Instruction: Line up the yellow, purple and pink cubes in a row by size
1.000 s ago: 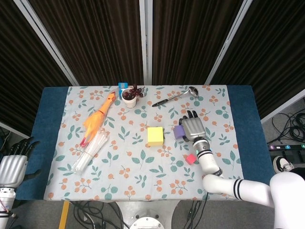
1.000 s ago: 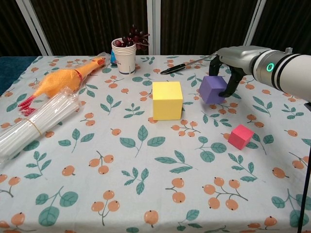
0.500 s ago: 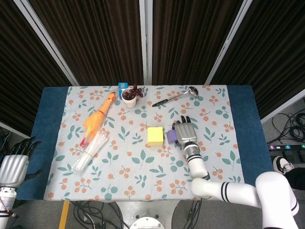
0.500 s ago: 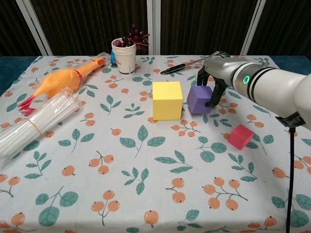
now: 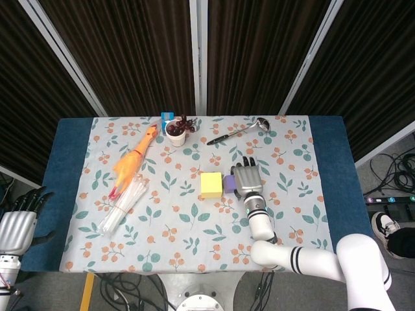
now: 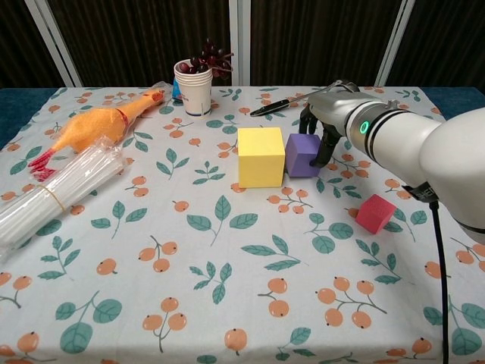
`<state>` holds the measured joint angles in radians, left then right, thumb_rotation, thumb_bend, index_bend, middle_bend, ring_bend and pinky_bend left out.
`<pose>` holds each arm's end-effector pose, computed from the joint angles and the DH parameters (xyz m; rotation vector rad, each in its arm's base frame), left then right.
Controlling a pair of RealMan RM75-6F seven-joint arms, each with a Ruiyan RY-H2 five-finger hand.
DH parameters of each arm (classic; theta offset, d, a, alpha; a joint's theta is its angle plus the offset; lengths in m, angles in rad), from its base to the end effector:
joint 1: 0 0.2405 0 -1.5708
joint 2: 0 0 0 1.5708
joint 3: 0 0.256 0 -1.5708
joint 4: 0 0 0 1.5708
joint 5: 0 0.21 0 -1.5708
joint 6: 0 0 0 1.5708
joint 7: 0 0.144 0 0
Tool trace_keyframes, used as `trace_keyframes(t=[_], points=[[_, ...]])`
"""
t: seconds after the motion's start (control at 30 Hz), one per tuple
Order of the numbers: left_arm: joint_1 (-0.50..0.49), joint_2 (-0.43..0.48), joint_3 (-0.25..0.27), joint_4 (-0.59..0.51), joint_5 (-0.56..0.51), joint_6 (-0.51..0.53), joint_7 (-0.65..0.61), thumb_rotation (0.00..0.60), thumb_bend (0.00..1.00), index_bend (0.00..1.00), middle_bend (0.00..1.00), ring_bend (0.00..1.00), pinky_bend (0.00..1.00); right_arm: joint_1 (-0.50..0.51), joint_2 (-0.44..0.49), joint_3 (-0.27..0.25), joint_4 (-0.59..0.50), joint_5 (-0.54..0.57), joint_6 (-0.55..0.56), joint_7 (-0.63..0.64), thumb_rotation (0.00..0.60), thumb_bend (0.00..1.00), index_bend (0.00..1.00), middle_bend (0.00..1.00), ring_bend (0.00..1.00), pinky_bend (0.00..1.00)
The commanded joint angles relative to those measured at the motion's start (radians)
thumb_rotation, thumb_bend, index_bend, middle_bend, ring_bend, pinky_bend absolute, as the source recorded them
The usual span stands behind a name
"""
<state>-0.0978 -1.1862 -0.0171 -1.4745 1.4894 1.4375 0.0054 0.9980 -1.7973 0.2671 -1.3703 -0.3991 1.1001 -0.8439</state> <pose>-0.3367 0.1798 0.1411 -1.4407 -0.8992 -0.8026 -0.1030 -0.3684 -0.0739 1.6977 -1.0602 0.5761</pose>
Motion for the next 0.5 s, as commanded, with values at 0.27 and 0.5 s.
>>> trace_keyframes(t=[0.27, 0.5], points=[[0.004, -0.005, 0.002, 0.011, 0.0, 0.003, -0.011, 0.6, 0.0, 0.21, 0.19, 0.12, 0.17, -0.003, -0.009, 0.005, -0.001, 0.001, 0.0, -0.015, 0.6, 0.16, 0.42, 0.23, 0.0, 0.0], [0.004, -0.008, 0.002, 0.016, 0.002, 0.004, -0.015, 0.6, 0.0, 0.21, 0.19, 0.12, 0.17, -0.007, -0.01, 0.005, -0.002, 0.005, 0.003, -0.028, 0.6, 0.15, 0.36, 0.21, 0.0, 0.0]])
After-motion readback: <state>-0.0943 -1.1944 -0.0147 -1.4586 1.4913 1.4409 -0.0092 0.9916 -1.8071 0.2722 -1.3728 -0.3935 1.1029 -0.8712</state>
